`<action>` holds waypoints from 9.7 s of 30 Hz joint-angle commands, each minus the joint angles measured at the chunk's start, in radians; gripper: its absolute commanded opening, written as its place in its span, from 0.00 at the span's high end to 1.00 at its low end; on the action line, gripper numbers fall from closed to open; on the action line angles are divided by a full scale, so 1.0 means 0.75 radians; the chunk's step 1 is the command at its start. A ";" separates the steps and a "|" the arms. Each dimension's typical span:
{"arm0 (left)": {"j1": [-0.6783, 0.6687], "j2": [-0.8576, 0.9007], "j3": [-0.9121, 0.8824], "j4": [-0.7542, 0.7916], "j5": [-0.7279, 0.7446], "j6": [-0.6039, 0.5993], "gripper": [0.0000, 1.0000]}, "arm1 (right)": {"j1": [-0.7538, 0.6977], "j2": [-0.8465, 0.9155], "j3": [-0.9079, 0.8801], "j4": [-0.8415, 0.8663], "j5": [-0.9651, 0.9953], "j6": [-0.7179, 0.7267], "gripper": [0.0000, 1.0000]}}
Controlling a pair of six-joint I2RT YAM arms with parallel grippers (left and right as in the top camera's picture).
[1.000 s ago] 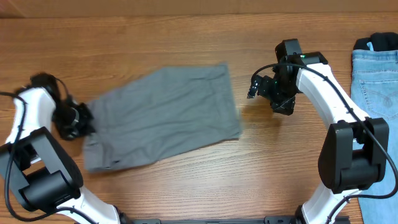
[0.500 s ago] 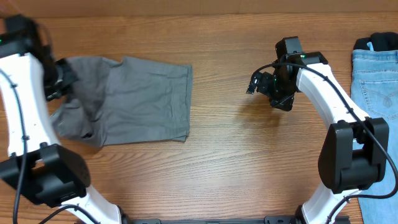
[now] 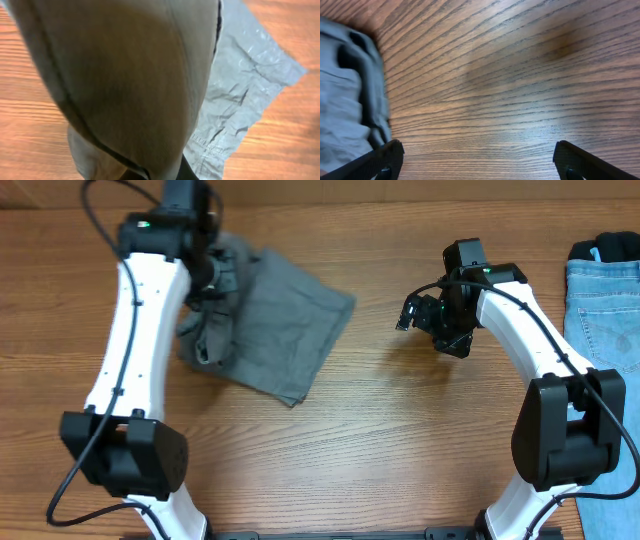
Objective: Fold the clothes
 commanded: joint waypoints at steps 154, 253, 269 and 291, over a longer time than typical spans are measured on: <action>0.248 0.210 0.073 -0.074 0.282 -0.002 0.00 | 0.057 0.462 0.532 -0.579 0.528 0.002 0.51; -0.515 0.172 -0.767 0.564 0.737 0.348 0.96 | -0.283 0.254 0.030 -0.008 -0.047 -0.151 0.96; -0.483 -0.102 -0.637 0.438 0.737 0.567 0.84 | -0.454 0.027 0.026 -0.024 -0.193 -0.193 0.96; -0.035 0.029 -0.409 0.918 0.797 0.573 0.00 | -0.382 -0.163 0.026 -0.060 -0.237 -0.174 0.00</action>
